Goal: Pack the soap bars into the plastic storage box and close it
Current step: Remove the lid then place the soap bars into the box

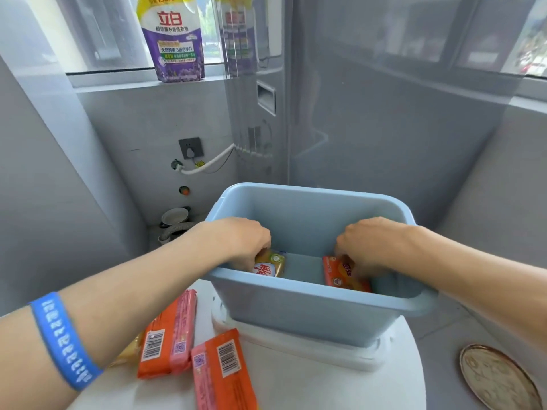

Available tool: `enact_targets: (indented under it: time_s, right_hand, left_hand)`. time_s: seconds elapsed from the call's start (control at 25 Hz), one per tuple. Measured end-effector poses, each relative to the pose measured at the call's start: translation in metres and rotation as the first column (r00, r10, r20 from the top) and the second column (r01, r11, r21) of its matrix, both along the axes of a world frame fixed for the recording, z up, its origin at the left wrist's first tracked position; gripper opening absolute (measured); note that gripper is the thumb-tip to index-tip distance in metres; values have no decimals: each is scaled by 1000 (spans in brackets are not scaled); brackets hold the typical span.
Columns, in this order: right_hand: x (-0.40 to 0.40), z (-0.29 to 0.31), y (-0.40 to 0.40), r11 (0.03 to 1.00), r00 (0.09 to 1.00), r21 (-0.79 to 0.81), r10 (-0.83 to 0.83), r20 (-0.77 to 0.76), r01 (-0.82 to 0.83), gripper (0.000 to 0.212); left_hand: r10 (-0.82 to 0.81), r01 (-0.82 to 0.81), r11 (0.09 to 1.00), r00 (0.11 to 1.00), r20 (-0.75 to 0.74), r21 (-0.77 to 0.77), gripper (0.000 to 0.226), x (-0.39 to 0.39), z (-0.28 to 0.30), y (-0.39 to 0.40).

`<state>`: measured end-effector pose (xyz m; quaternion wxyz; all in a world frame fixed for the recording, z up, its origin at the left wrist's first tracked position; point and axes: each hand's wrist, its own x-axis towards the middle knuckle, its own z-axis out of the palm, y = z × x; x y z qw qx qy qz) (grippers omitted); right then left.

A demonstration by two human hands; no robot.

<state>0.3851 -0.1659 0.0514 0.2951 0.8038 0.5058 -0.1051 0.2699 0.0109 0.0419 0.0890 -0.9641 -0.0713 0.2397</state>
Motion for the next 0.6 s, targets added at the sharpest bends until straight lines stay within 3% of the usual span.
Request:
enact_targets:
  time_s: [0.08,0.16,0.2,0.28,0.36,0.4,0.44,0.48,0.6]
  right_hand:
    - [1,9,-2,992,998,125,-15,-68,24,20]
    - [-8,27,-5,937,994,345,-15,-108,52,31]
    - [-19,36,-6,879,990,471,-2,-141,69,33]
    - [-54,47,-13,683,978,722,58,-198,105,27]
    - [-105,46,-18,403,967,911,183,-177,90,18]
    - [-132,42,-20,313,957,948,253,-145,61,16]
    - [-161,35,-20,300,938,954,324,-123,22,17]
    - [-186,24,-16,350,913,936,392,-116,-31,20]
    - [-242,-39,7,675,908,723,382,-172,-147,34]
  left_hand:
    - [4,-2,999,999,36,-46,23,-5,9,-3]
    - [8,44,984,957,291,-172,31,-24,23,-2]
    - [38,93,962,887,461,-258,31,-41,30,-3]
    - [168,202,900,658,734,-387,26,-84,37,-5]
    - [358,156,865,474,805,-477,23,-137,30,-1]
    - [435,69,856,437,787,-512,23,-158,20,3]
    - [499,-50,842,453,739,-538,25,-180,6,7]
    - [543,-185,825,519,660,-534,29,-198,-12,12]
    - [547,-478,837,757,357,-266,58,-234,-65,25]
